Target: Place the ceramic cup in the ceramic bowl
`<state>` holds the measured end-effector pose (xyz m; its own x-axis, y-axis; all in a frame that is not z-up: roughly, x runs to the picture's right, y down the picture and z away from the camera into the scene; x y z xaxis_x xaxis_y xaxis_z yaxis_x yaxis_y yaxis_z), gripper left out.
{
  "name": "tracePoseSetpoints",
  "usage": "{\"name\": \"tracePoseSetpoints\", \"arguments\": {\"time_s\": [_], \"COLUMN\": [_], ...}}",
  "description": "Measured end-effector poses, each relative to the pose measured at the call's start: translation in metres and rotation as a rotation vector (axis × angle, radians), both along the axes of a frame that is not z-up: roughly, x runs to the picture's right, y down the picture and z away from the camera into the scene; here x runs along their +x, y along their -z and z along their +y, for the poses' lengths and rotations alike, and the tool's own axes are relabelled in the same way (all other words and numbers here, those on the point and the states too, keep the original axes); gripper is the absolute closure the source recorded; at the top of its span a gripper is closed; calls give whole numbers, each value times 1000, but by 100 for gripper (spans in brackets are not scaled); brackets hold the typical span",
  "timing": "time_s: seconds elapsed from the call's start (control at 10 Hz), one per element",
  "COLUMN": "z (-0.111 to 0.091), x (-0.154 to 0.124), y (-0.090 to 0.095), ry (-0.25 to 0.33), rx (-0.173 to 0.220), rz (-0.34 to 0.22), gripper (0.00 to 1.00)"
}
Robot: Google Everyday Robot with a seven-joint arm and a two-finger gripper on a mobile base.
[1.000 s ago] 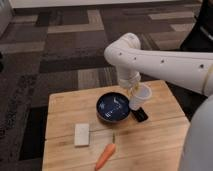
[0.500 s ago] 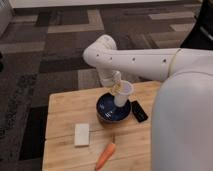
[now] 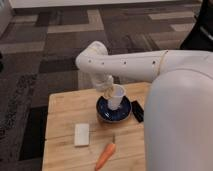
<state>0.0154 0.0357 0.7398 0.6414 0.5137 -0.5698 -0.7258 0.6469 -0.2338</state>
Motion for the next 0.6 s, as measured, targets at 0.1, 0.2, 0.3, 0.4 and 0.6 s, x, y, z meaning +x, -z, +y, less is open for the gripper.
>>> {"name": "tracePoseSetpoints", "arguments": {"time_s": [0.1, 0.2, 0.3, 0.4, 0.6], "z": [3, 6, 8, 11, 17], "x": [-1, 0, 2, 3, 4], "y": [-1, -4, -6, -8, -11], "ry": [8, 20, 31, 41, 58], "rx": [-1, 3, 8, 11, 13], "rz": [-7, -9, -7, -4, -2], "gripper": [100, 100, 100, 100, 100]}}
